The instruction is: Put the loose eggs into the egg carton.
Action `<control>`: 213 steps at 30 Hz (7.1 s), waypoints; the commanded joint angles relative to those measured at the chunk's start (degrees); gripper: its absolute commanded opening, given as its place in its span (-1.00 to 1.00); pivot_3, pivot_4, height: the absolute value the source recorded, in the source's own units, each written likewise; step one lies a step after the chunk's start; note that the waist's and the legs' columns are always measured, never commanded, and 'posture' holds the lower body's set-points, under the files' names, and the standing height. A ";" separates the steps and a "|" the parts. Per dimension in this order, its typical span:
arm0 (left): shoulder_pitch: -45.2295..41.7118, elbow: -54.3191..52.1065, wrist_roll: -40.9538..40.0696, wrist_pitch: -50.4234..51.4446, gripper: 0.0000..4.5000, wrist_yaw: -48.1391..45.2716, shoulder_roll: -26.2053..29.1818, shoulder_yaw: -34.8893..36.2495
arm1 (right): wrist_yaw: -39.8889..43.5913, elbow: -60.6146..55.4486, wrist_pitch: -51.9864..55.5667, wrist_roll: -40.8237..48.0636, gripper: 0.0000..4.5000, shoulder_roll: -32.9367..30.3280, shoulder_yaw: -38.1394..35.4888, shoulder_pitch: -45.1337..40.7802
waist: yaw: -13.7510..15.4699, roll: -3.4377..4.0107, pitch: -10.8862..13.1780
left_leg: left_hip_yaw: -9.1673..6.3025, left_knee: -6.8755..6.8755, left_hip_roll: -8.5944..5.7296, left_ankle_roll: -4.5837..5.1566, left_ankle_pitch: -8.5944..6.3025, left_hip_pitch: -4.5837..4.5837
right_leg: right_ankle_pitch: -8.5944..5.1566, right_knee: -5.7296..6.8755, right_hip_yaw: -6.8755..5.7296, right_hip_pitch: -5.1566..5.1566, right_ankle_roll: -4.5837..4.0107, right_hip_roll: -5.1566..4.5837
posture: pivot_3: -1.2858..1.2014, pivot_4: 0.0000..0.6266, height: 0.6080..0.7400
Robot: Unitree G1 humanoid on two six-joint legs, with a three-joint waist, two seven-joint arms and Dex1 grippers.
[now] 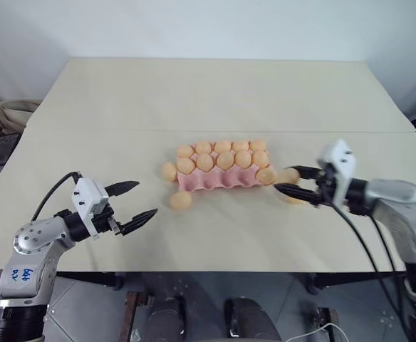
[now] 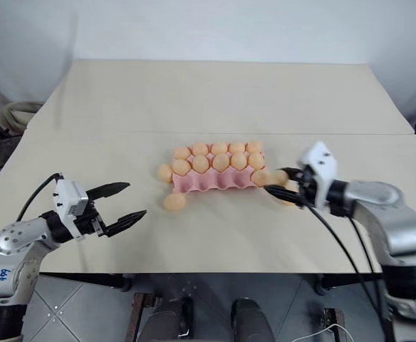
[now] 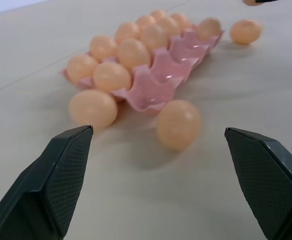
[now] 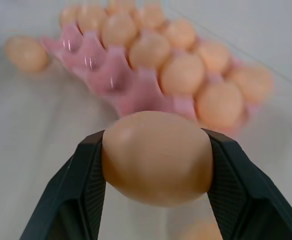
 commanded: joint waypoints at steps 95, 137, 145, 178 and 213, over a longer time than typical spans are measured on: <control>4.82 -3.92 -1.89 1.01 1.00 4.65 -1.47 2.93 | -1.32 11.28 0.03 -8.06 -0.23 14.37 11.83 -14.94 | -0.96 0.01 0.01 | 0.05 0.06 0.01 0.04 0.00 -0.73 | -0.01 0.16 -0.12 -0.77 -0.07 -0.05 | 0.03 -0.52 1.00; 8.86 -7.74 -5.05 6.50 1.00 -0.86 1.96 5.29 | 17.37 2.61 -34.45 4.30 0.98 -0.65 -20.21 28.64 | 0.29 0.02 0.00 | 0.24 -0.62 0.20 -0.33 -0.10 0.20 | 0.12 -0.68 -0.14 0.24 -0.28 -0.04 | 0.03 -0.52 1.00; -5.66 -3.23 2.10 10.41 1.00 4.81 -2.73 -9.93 | 13.79 -3.39 -31.59 5.26 0.98 -0.50 -21.51 32.99 | 0.39 0.05 -0.02 | 0.24 -0.56 0.13 0.00 0.11 0.22 | 0.14 -0.60 -0.18 0.33 -0.11 0.01 | 0.03 -0.52 1.00; -13.92 3.34 4.32 6.63 -0.22 3.14 -8.35 -13.17 | 7.66 -9.84 -27.18 7.98 1.00 0.49 -20.47 35.36 | 1.25 0.02 0.00 | 0.20 0.13 0.03 -0.14 0.01 0.21 | 0.21 -0.09 -0.10 0.41 0.11 -0.15 | 0.03 -0.52 1.00; -10.69 11.46 3.09 -8.42 0.95 0.84 -5.05 0.26 | 7.28 -8.88 -29.73 7.17 1.00 3.60 -18.17 34.25 | 0.02 -0.04 0.03 | 0.26 0.13 0.09 0.13 0.18 0.25 | 0.25 -0.01 -0.06 0.40 0.22 -0.02 | 0.03 -0.52 1.00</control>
